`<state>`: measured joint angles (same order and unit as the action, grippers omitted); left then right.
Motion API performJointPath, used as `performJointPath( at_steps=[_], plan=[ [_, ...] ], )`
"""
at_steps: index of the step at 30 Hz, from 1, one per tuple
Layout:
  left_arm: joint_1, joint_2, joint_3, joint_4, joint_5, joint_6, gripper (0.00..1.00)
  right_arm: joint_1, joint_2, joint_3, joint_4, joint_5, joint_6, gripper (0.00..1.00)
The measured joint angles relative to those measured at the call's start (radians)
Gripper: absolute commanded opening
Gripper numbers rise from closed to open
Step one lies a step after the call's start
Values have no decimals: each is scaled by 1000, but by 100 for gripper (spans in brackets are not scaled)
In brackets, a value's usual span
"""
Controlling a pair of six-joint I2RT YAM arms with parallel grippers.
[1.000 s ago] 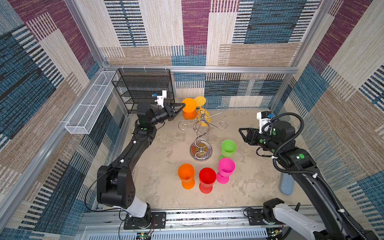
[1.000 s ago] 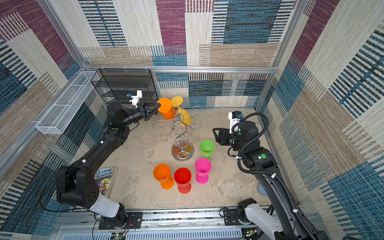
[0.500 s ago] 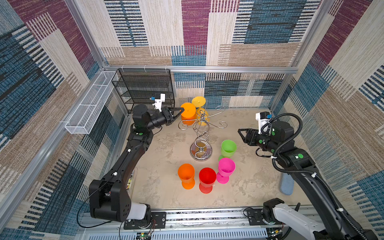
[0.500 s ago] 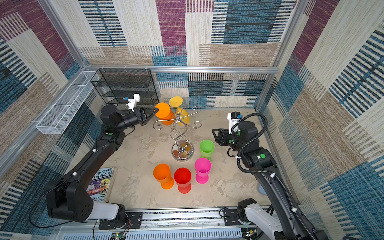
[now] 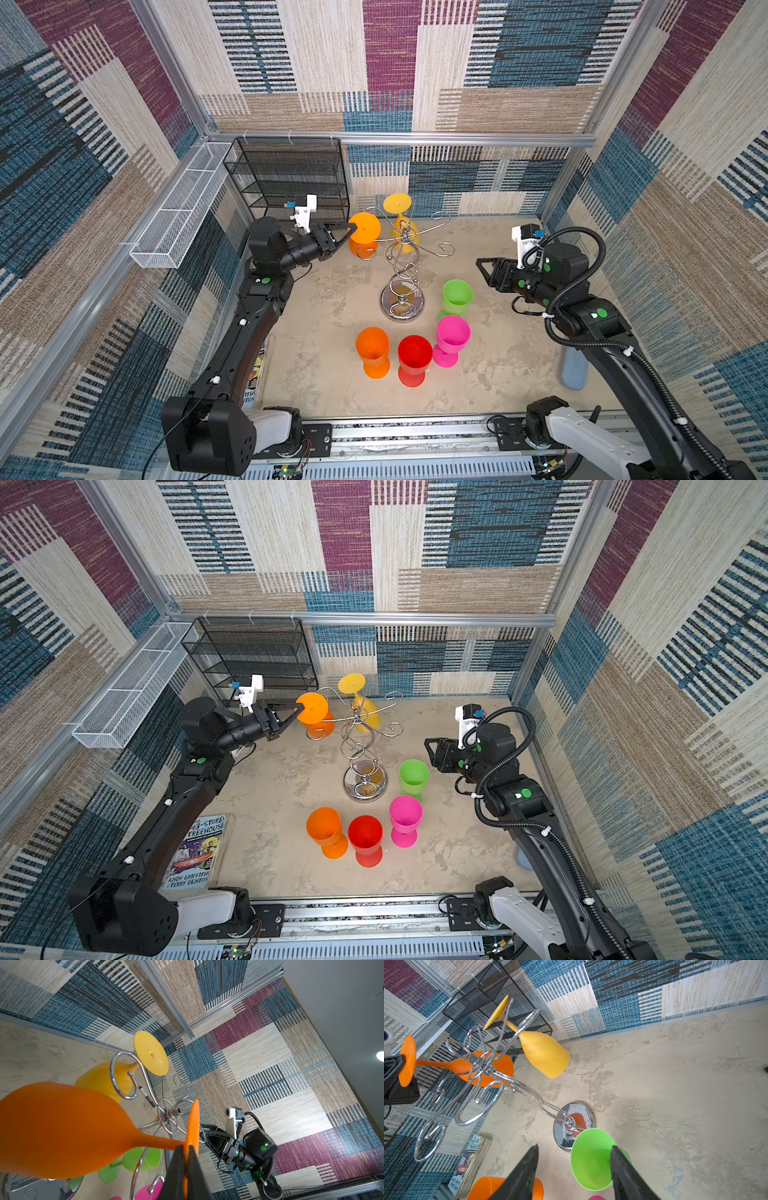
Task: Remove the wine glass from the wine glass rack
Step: 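Lift the orange glass up off the rack with the left gripper, then carry the orange glass toward the right gripper while the right gripper grasps its bowl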
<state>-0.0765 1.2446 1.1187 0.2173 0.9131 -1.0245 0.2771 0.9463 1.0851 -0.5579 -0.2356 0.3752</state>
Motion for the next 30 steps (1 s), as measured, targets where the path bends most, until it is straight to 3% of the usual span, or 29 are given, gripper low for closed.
performJointPath(
  at_steps=[7,13,18,25,30],
  plan=[
    [82,-130,-28,-105,-20,34,0,-3,-25,0,19,0,0,57],
    [109,-233,81,-291,-70,150,0,-4,-48,-4,76,-8,-7,57],
    [112,-270,143,-333,-95,185,0,-3,-65,-24,165,-49,-6,57],
    [109,-260,133,-149,-61,12,0,-4,-47,-43,343,-156,23,56],
    [58,-234,146,-2,-42,-113,0,-4,-21,-54,468,-237,49,54]
  ],
)
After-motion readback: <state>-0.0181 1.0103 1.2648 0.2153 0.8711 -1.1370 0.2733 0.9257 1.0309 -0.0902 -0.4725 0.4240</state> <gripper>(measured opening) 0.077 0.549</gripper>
